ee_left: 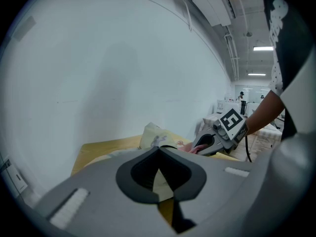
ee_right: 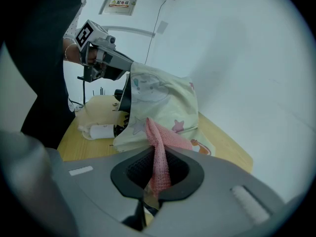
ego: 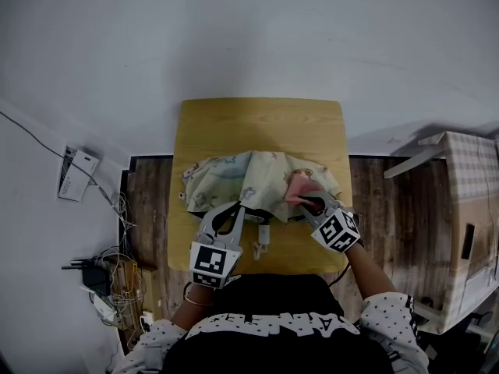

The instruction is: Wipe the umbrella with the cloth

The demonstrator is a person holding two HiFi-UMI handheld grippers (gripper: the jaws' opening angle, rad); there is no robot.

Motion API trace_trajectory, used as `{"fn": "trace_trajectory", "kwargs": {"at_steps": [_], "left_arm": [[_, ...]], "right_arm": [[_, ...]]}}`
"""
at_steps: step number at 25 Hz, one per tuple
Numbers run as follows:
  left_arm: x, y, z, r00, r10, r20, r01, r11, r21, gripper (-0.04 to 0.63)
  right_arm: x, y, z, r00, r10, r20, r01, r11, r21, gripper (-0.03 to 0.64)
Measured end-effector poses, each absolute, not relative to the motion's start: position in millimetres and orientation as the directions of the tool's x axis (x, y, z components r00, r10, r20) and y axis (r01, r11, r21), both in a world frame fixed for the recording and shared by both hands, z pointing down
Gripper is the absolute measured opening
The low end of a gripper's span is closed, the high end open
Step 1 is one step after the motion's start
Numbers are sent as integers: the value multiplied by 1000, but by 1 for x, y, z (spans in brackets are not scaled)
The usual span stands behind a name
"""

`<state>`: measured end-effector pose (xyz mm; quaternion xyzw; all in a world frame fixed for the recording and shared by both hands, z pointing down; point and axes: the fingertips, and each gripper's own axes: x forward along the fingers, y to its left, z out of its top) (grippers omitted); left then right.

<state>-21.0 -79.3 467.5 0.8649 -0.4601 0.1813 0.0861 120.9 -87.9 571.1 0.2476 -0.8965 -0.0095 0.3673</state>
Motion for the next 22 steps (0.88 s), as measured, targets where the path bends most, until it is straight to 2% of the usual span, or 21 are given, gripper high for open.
{"fn": "trace_trajectory", "kwargs": {"at_steps": [22], "left_arm": [[-17, -74, 464, 565, -737, 371, -797, -604, 15, -2]], "right_arm": [[112, -44, 591, -592, -432, 680, -476, 869, 138, 32]]}}
